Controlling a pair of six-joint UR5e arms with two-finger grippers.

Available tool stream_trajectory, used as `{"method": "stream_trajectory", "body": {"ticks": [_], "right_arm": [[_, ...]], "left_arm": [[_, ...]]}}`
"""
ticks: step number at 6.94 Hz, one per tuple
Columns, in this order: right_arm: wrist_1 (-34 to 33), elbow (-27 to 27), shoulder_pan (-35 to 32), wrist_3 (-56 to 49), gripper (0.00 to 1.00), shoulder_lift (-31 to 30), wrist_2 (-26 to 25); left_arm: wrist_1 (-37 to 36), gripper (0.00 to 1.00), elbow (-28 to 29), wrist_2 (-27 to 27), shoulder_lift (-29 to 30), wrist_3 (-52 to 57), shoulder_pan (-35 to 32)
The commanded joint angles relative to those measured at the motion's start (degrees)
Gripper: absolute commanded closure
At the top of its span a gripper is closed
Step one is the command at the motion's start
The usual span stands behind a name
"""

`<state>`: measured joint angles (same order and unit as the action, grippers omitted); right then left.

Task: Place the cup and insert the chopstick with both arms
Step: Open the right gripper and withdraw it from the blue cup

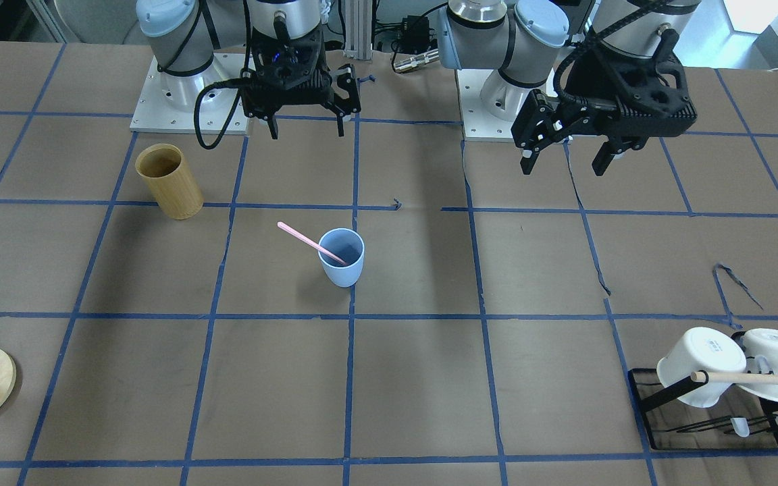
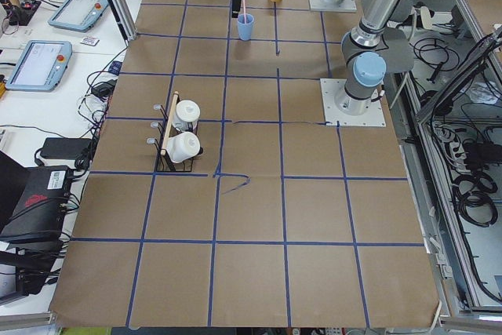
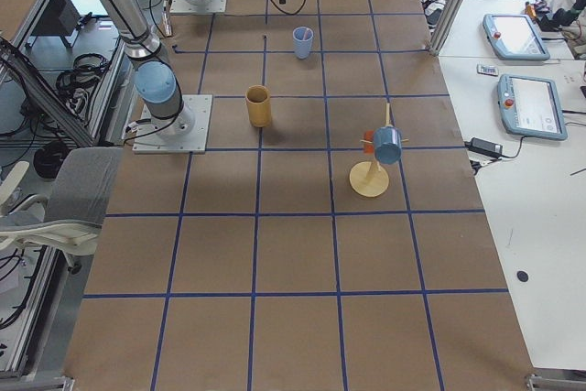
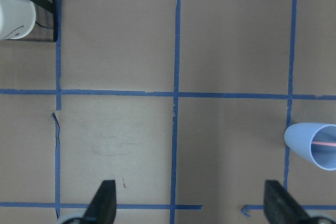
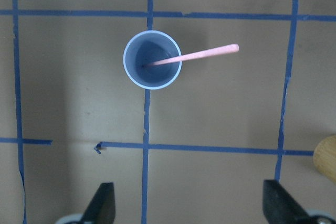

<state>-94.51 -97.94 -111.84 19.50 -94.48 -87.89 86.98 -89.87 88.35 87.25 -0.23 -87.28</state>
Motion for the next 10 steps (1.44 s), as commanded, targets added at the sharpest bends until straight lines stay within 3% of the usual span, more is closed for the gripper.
{"method": "stream_trajectory", "body": {"ticks": [1, 4, 5, 8, 10], "right_arm": [[11.6, 1.7, 0.0, 0.4, 0.00, -1.5, 1.8], [15.1, 3.0, 2.5, 0.7, 0.00, -1.1, 0.9], [15.3, 3.9, 6.6, -0.2, 0.00, -1.1, 0.9], [15.8, 5.4, 19.3, -12.8, 0.00, -1.1, 1.1], [16.5, 5.4, 20.7, -17.2, 0.00, -1.2, 1.7]], "left_arm": [[-0.1, 0.00, 0.0, 0.0, 0.2, 0.0, 1.8], [0.4, 0.00, 0.3, 0.7, 0.1, -0.1, 2.6], [0.5, 0.00, 0.0, 0.7, -0.1, -0.1, 2.5], [0.2, 0.00, -0.7, 0.5, 0.3, -0.8, 1.9], [0.2, 0.00, -1.0, 0.6, -0.7, -0.7, 2.3]]}}
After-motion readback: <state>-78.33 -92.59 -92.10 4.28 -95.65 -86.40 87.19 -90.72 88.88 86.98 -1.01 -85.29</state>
